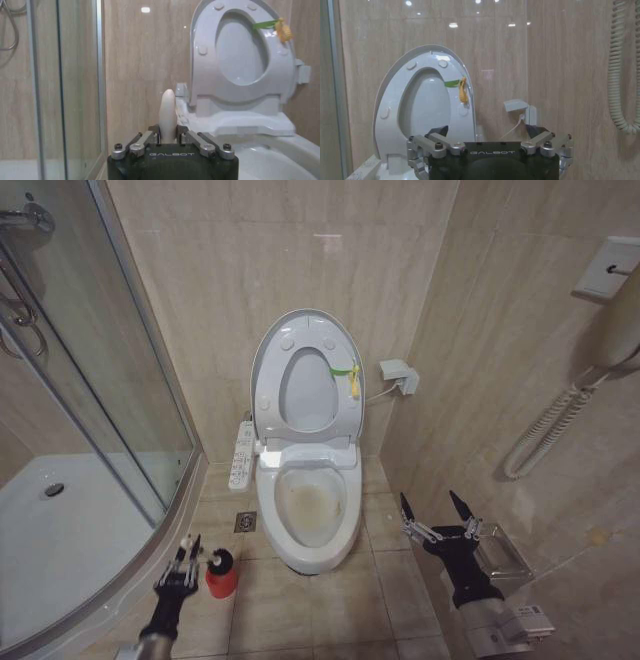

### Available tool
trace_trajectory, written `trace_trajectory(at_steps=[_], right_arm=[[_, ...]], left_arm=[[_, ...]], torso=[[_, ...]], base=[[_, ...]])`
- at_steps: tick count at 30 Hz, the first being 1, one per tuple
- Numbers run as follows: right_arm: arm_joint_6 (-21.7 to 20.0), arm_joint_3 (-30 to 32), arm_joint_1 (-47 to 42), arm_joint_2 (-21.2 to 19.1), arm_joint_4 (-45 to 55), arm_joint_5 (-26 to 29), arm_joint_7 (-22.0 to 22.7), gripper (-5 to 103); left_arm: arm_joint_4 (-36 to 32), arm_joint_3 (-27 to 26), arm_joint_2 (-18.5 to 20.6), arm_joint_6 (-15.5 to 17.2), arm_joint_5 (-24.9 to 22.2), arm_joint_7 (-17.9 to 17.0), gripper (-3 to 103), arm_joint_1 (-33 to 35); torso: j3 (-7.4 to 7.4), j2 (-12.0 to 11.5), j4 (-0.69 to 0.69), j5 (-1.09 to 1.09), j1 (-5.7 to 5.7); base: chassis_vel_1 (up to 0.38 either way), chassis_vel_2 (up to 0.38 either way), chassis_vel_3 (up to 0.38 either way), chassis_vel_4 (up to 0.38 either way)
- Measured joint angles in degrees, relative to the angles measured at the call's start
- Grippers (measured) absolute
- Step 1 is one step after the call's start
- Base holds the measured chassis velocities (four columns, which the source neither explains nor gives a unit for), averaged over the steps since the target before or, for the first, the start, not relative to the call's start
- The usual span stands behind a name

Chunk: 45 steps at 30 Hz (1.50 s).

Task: Open the toilet lid, clean the toilet bowl with a toilet brush, close the toilet lid, and flush.

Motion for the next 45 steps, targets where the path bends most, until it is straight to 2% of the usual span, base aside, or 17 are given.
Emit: trace_trajectory(at_steps=[5,14,15,16,17,20,22,27,30,39,43,44,45], right_arm=[[0.0,0.0,0.0,0.0,0.0,0.0,0.0,100],[0.0,0.0,0.0,0.0,0.0,0.0,0.0,100],[0.0,0.0,0.0,0.0,0.0,0.0,0.0,100],[0.0,0.0,0.0,0.0,0.0,0.0,0.0,100],[0.0,0.0,0.0,0.0,0.0,0.0,0.0,100],[0.0,0.0,0.0,0.0,0.0,0.0,0.0,100],[0.0,0.0,0.0,0.0,0.0,0.0,0.0,100],[0.0,0.0,0.0,0.0,0.0,0.0,0.0,100],[0.0,0.0,0.0,0.0,0.0,0.0,0.0,100],[0.0,0.0,0.0,0.0,0.0,0.0,0.0,100],[0.0,0.0,0.0,0.0,0.0,0.0,0.0,100],[0.0,0.0,0.0,0.0,0.0,0.0,0.0,100],[0.0,0.0,0.0,0.0,0.0,0.0,0.0,100]], left_arm=[[-7.8,0.3,-1.0,-1.8,0.7,0.3,21,7.6],[-16.0,0.7,-1.6,-1.5,1.3,3.2,21,10.9],[-19.5,1.5,-2.0,-1.1,1.4,6.1,21,11.3],[-21.3,1.6,-1.8,-0.6,1.3,7.7,21,11.3],[-21.3,1.6,-1.8,-0.6,1.3,7.7,21,11.3],[-24.1,0.9,-0.2,1.2,-0.1,10.8,21,10.3],[-24.3,0.5,0.5,1.5,-0.7,11.6,21,9.8],[-24.4,-1.9,4.6,3.2,-5.7,17.4,21,6.2],[-24.1,-1.9,6.4,4.2,-8.1,18.8,21,4.6],[-18.5,-1.3,11.8,6.0,-14.2,20.0,21,-1.8],[-14.1,-0.9,16.0,6.0,-17.3,21.2,21,-8.5],[-14.1,-0.9,16.0,6.0,-17.3,21.2,21,-8.5],[-12.8,-0.3,18.2,6.2,-18.6,21.4,21,-10.6]], torso=[[0.0,0.0,-0.01,0.01,0.0],[0.0,0.0,-0.03,0.0,0.0],[0.01,0.0,-0.02,0.0,0.0],[0.01,0.0,-0.02,0.0,0.0],[0.01,0.0,-0.02,0.0,0.0],[0.01,0.0,-0.02,0.0,0.0],[0.01,0.0,-0.01,0.0,0.0],[0.01,0.0,-0.02,-0.01,0.0],[0.01,0.0,-0.02,-0.01,0.0],[0.01,0.0,-0.01,-0.02,0.0],[0.01,0.0,-0.03,-0.02,0.01],[0.01,0.0,-0.03,-0.02,0.01],[0.01,0.0,-0.02,-0.03,0.01]], base=[[0.0,0.0,0.0,0.0],[0.0,0.0,0.0,0.0],[0.0,0.0,0.0,0.0],[0.0,0.0,0.0,0.0],[0.0,0.0,0.0,0.0],[0.0,0.0,0.0,0.0],[0.0,0.0,0.0,0.0],[0.0,0.0,0.0,0.0],[0.0,0.0,0.0,0.0],[0.0,0.0,0.0,0.0],[0.0,0.0,0.0,0.0],[0.0,0.0,0.0,0.0],[0.0,0.0,0.0,0.0]])
